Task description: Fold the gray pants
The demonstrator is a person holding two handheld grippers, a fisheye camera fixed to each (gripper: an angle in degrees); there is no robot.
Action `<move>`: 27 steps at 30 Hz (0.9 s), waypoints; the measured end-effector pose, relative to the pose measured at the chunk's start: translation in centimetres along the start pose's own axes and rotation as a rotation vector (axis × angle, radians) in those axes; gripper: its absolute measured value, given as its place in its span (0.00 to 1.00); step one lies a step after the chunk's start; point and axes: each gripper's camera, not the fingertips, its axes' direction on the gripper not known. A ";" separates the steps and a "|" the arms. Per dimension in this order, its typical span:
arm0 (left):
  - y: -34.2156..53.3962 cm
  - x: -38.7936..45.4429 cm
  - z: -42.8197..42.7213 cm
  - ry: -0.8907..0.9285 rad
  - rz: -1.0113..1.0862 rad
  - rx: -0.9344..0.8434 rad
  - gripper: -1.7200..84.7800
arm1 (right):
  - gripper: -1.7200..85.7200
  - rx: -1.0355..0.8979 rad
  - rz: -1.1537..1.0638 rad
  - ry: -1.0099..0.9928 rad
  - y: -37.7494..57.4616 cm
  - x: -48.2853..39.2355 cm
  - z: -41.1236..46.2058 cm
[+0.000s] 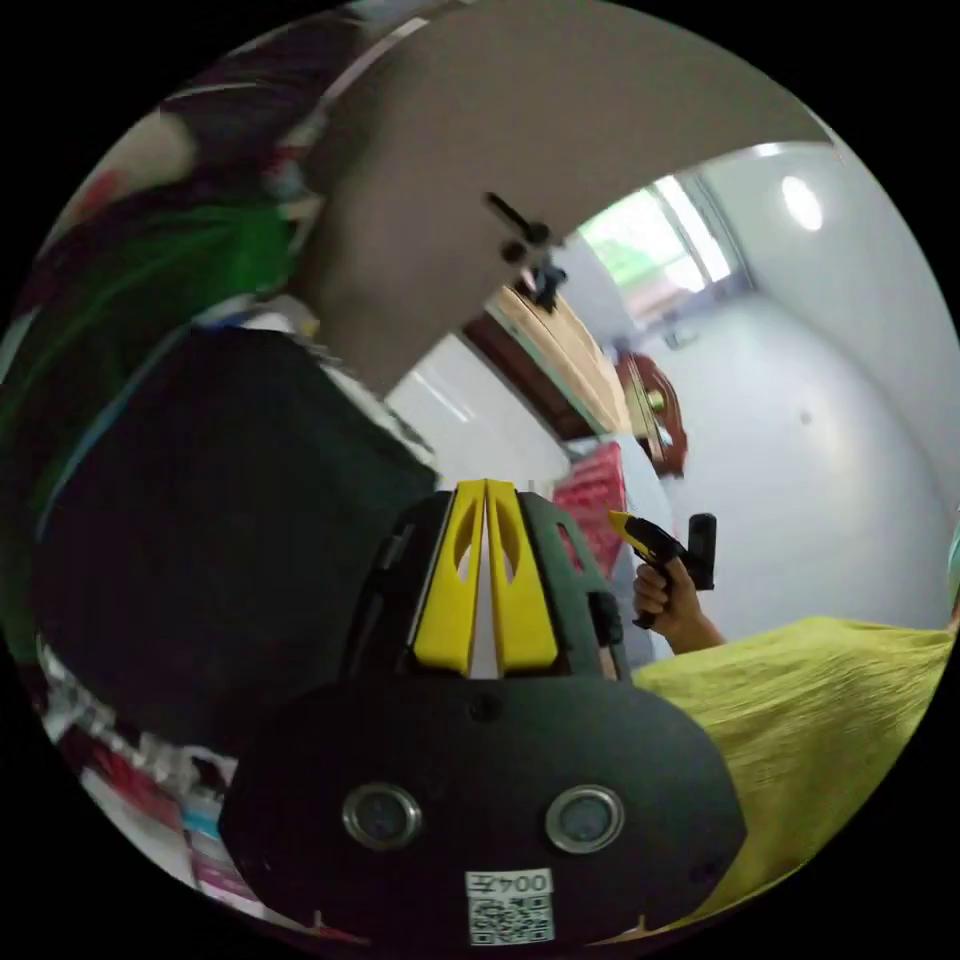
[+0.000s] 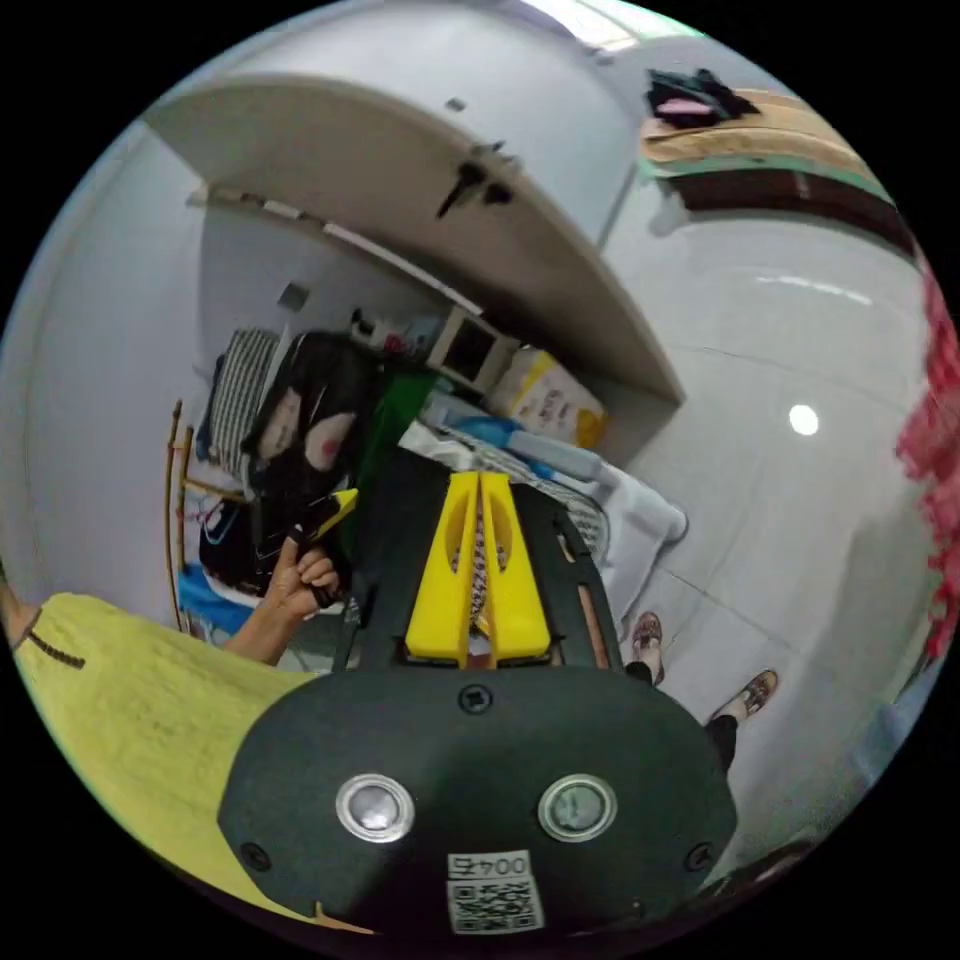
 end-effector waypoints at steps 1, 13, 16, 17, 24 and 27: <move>-0.3 3.2 5.6 0.040 0.061 -0.085 0.02 | 0.01 0.027 0.030 0.017 0.7 0.3 -2.7; 16.8 36.6 56.8 0.288 0.465 -0.672 0.02 | 0.01 0.380 0.479 0.475 16.9 -0.6 -56.0; 21.6 42.3 66.2 0.301 0.530 -0.750 0.02 | 0.01 0.360 0.515 0.588 17.9 -3.3 -66.3; 22.5 43.2 67.9 0.301 0.539 -0.760 0.02 | 0.01 0.363 0.519 0.635 17.9 -4.8 -69.9; 28.5 52.1 88.2 0.305 0.645 -0.874 0.02 | 0.02 0.635 0.538 0.588 18.8 -18.3 -89.3; 30.6 56.0 97.7 0.356 0.710 -0.925 0.02 | 0.05 0.826 0.585 0.681 21.8 -25.6 -97.2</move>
